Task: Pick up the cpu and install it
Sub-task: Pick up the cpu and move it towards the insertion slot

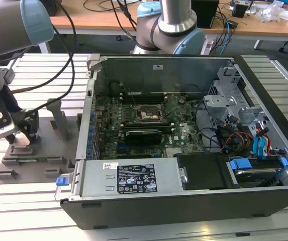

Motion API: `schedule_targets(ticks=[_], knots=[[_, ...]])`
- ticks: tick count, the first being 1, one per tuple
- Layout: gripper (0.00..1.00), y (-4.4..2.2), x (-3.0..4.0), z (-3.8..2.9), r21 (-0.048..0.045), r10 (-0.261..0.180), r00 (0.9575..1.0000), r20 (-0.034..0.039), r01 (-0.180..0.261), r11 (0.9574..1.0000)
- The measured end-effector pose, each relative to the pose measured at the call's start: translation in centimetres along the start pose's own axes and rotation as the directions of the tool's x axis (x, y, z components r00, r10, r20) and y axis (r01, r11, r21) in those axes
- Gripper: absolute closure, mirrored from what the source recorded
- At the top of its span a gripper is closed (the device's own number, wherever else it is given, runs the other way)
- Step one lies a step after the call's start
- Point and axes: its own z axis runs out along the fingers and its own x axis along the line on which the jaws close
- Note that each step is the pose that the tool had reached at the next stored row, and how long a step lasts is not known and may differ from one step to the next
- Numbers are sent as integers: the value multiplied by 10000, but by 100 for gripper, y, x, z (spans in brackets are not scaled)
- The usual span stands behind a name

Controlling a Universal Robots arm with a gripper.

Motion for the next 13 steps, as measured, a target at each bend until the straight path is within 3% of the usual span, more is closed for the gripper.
schedule_targets(ticks=[13], knots=[[45, -1, -3, -105, 0, 0, 10000, 0, 0, 10000]])
